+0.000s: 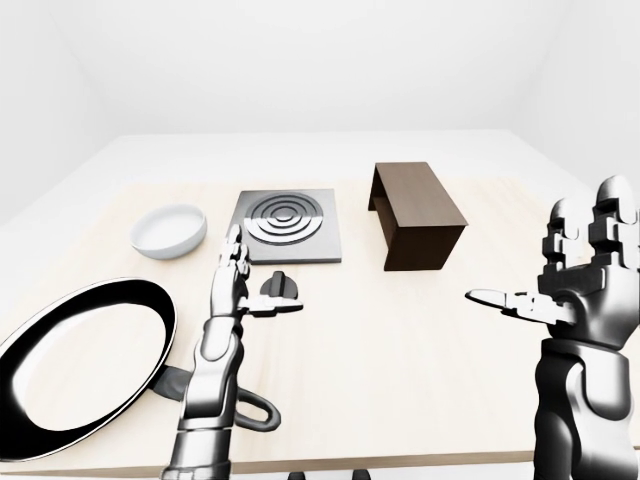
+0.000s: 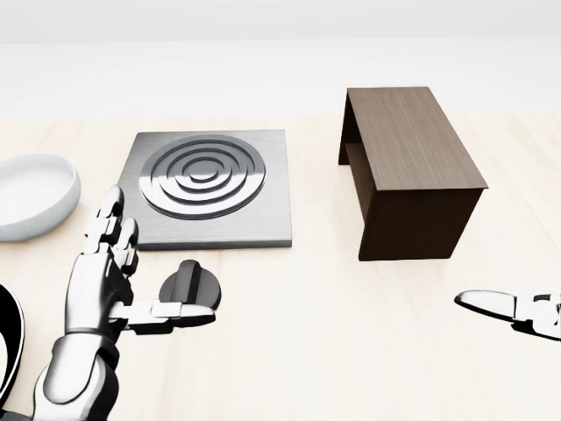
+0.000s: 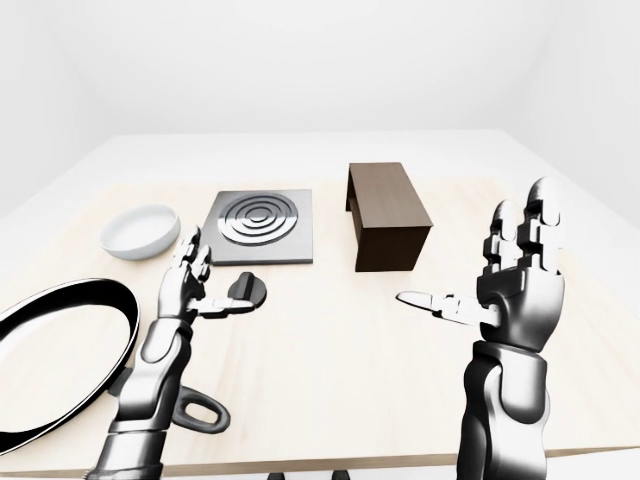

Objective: Turn on the stove.

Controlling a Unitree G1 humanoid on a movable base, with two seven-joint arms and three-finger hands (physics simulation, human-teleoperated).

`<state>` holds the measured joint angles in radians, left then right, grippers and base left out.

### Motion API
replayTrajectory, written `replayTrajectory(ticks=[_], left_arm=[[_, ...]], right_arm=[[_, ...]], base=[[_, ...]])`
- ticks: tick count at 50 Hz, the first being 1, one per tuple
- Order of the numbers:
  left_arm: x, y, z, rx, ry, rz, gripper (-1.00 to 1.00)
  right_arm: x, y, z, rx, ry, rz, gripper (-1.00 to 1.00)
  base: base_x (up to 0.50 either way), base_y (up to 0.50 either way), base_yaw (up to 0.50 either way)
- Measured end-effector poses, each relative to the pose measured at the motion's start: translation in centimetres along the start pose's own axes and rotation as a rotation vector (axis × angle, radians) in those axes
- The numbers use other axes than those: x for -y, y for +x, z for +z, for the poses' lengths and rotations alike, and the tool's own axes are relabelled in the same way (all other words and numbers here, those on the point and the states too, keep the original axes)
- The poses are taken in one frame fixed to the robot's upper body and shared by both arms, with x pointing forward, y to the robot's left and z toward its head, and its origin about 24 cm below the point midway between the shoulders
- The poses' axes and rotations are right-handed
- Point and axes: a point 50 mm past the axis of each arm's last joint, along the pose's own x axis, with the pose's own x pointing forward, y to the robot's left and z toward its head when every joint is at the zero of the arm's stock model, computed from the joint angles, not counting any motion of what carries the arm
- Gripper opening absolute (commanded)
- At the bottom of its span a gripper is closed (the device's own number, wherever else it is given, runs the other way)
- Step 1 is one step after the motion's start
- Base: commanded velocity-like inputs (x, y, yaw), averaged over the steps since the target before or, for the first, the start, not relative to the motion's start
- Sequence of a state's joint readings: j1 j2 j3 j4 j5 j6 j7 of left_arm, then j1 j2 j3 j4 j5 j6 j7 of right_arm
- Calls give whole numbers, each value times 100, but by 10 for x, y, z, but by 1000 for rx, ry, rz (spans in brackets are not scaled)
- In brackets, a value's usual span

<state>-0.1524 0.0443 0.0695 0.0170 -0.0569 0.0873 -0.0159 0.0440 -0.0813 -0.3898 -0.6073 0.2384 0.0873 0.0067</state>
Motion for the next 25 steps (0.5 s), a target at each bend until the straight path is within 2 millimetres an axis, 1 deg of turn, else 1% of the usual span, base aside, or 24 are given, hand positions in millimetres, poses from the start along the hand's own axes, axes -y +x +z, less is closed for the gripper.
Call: replayTrajectory(ticks=[5, 10, 18, 25], left_arm=[[2, 9, 1, -2, -6, -5, 100], [3, 16, -2, -18, -10, -11, 100], [6, 24, -16, -52, -5, -19, 100], [9, 26, -30, -85, 2, -29, 100]], right_arm=[[0, 0, 0, -2, 2, 1, 100], [0, 0, -1, -4, 2, 2, 100], [0, -1, -1, -7, 3, 4, 100], [-1, -1, -2, -9, 3, 5, 100]], base=[[0, 0, 0], [0, 0, 0], [0, 0, 0], [0, 0, 0]])
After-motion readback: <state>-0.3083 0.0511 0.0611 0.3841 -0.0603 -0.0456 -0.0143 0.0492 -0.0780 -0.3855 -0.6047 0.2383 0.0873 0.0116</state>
